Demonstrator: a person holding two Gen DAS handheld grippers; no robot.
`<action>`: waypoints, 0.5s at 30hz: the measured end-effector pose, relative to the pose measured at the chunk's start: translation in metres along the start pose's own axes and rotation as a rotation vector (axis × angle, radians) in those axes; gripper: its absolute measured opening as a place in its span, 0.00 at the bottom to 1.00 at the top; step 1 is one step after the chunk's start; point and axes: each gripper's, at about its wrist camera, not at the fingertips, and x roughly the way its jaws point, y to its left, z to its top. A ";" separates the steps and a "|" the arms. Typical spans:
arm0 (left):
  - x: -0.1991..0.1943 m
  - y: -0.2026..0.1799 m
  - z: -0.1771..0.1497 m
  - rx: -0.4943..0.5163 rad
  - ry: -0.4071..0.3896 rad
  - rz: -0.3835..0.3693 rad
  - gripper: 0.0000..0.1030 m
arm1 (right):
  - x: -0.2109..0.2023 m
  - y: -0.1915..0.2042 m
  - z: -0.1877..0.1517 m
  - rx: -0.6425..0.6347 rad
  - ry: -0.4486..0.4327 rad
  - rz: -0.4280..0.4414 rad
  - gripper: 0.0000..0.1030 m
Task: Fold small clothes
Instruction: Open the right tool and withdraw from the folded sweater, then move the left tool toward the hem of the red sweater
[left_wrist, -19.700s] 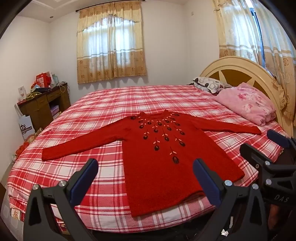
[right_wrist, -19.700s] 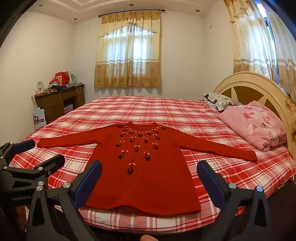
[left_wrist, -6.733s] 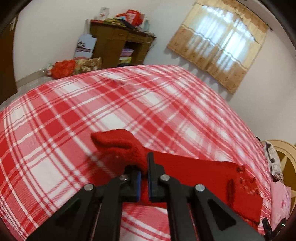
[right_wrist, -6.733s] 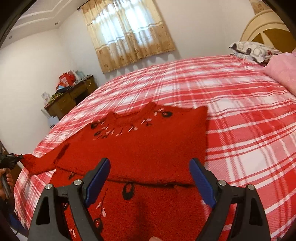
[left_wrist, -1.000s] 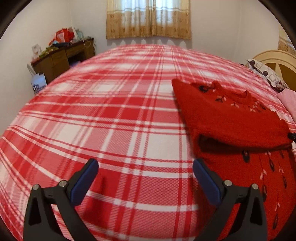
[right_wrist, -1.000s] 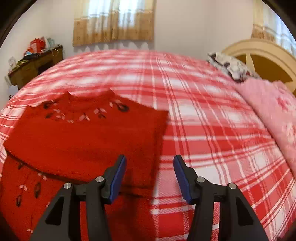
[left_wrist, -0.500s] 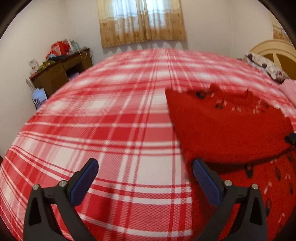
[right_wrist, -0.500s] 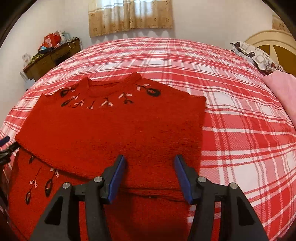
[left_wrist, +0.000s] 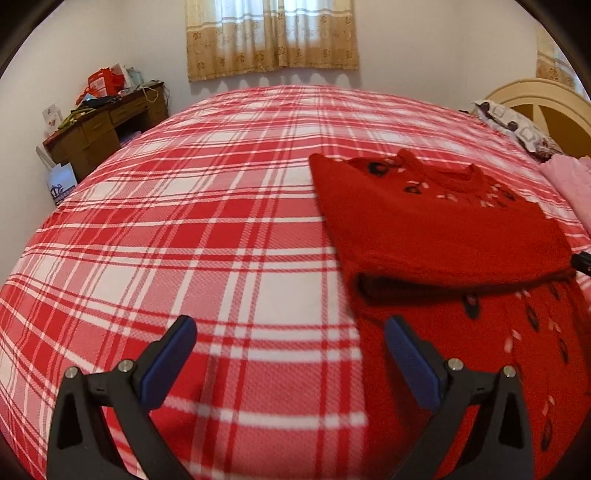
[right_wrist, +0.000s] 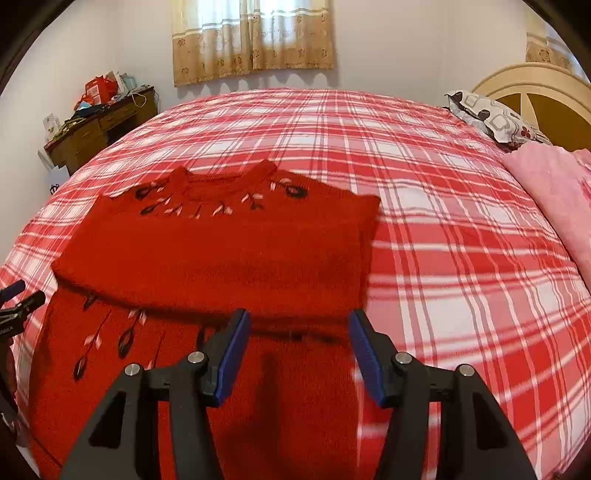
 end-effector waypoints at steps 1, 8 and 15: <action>-0.005 -0.001 -0.002 0.003 -0.004 -0.006 1.00 | -0.004 0.000 -0.006 0.002 0.002 -0.003 0.55; -0.028 -0.008 -0.021 0.008 0.003 -0.072 1.00 | -0.021 -0.002 -0.038 0.011 0.036 0.004 0.55; -0.041 -0.011 -0.039 0.010 0.019 -0.109 1.00 | -0.031 -0.002 -0.062 0.030 0.069 0.009 0.57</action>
